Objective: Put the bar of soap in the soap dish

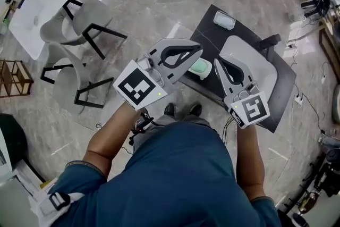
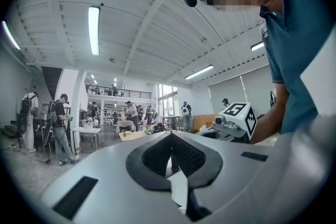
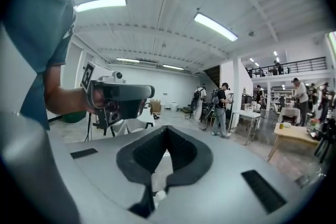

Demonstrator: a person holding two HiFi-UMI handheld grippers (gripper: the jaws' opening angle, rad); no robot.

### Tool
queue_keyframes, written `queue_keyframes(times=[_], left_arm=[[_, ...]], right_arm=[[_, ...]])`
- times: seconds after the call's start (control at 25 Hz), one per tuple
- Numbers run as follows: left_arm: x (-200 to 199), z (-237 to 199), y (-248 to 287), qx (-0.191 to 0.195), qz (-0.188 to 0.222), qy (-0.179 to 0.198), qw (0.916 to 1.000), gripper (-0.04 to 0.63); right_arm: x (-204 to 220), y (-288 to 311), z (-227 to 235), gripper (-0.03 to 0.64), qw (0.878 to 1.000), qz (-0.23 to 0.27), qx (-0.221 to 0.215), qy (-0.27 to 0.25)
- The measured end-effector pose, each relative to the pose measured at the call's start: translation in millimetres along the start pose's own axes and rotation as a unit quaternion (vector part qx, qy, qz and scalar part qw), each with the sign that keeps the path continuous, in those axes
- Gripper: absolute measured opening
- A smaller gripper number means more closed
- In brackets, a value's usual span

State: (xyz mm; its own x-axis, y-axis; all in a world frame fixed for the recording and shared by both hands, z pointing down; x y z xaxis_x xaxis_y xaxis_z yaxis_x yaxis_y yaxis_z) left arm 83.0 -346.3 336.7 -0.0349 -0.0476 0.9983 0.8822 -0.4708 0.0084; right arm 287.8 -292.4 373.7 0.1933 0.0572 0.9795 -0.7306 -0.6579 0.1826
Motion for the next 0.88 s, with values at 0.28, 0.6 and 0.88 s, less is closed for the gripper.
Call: queue_keyframes(times=[0.28,0.6,0.88], left_arm=[[-6.2,21.8,0.3,0.035,-0.003,0.018,0.9992,0.0],[-6.5,41.4,0.5,0.05,0.004,0.003,0.9987,0.0],[-1.1,74.0,-15.5,0.059,-0.01,-0.023,0.998,0.0]], right_arm=[[-20.4,-27.4,-30.2,0.014,0.999,0.025,0.035,-0.029],[-39.1,-56.9,-51.6,0.014,0.996,0.043,0.073,-0.018],[-49.1,-91.5,-87.6,0.014,0.996,0.037,0.075,-0.008]])
Point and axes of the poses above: the fingertips, and each gripper's own axes: y forward along the fingers, z to its right, x out of its underside, the point moved 10 cm from there along -y, backward along the fingers, and after that the axes turned 9 degrees about -x, right-handed, at the moved point
